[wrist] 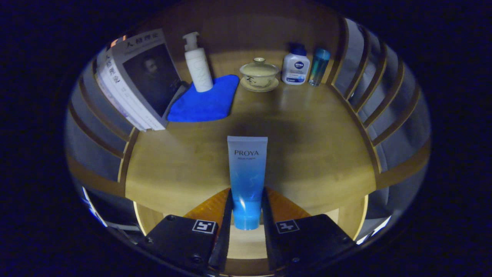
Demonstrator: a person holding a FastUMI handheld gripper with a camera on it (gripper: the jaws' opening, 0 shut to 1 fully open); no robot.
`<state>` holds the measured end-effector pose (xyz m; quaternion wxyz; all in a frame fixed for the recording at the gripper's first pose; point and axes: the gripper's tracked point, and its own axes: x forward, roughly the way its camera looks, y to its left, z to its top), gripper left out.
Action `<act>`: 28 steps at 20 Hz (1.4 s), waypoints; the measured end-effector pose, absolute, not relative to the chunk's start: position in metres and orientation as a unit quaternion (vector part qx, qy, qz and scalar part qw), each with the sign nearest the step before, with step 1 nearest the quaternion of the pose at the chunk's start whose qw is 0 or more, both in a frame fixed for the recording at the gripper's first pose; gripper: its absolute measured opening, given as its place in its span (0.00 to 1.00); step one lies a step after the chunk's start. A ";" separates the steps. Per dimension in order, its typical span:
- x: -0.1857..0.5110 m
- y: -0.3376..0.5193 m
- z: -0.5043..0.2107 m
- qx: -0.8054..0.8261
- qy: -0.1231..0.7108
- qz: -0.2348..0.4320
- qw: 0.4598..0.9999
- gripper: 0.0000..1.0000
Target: Pull open the drawer, take out the items inside it, and place them on the countertop above the cabinet.
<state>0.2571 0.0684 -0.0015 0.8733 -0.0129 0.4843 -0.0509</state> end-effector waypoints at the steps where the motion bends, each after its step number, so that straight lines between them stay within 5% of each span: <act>1: 0.261 0.066 -0.003 -0.009 0.487 -0.050 0.872 0.43; 12: 0.265 0.059 0.001 -0.004 0.464 -0.058 0.884 0.65; 24: 0.208 0.071 0.033 -0.006 0.359 -0.017 0.933 0.65; 28: 0.164 0.075 0.025 -0.004 0.308 0.005 0.951 0.80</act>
